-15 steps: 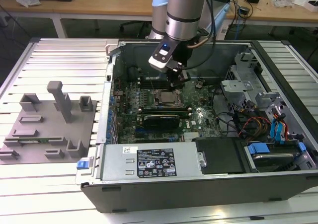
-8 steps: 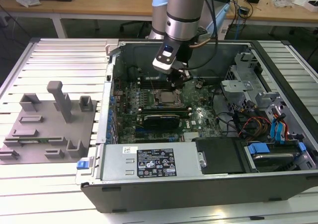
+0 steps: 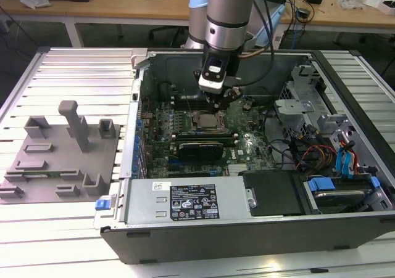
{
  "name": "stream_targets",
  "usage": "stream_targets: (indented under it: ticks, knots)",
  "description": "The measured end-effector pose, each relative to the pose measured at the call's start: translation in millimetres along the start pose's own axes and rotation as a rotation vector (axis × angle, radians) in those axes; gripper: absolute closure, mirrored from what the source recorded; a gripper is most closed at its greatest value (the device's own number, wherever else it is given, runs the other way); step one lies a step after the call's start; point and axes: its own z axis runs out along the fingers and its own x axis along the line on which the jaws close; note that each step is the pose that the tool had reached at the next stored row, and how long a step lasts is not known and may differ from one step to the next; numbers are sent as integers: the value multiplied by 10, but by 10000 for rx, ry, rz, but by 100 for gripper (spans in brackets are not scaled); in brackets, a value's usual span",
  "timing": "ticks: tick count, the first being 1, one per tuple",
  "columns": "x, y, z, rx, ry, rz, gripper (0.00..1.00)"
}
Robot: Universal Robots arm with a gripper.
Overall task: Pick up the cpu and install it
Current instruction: 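Close the cpu cover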
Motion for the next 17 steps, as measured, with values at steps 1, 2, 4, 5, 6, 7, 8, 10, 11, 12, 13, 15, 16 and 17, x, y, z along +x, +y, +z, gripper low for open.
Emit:
stream_targets:
  ticks: [1,2,4,5,6,7,8,10,11,12,13,15,16,17]
  knots:
    - [0,0,0,-5,-7,-186,89]
    - [0,0,1,-11,-16,-415,89]
    - [0,0,2,-24,-37,-942,89]
    - [0,0,2,-34,-53,-1329,89]
    - [0,0,3,-44,-69,-1747,89]
    - [0,0,3,-51,-80,-2032,89]
    - [0,0,4,-62,-97,-2466,89]
    - [0,1,5,-74,-115,-2925,89]
    - [0,1,5,-81,-125,-3175,89]
    - [0,0,5,-89,-141,-3566,89]
    - [0,1,6,-101,-160,-4050,89]
    - [0,1,7,-117,-186,-4687,89]
    - [0,1,7,-123,-194,-4916,89]
    - [0,1,7,-128,-202,-5102,89]
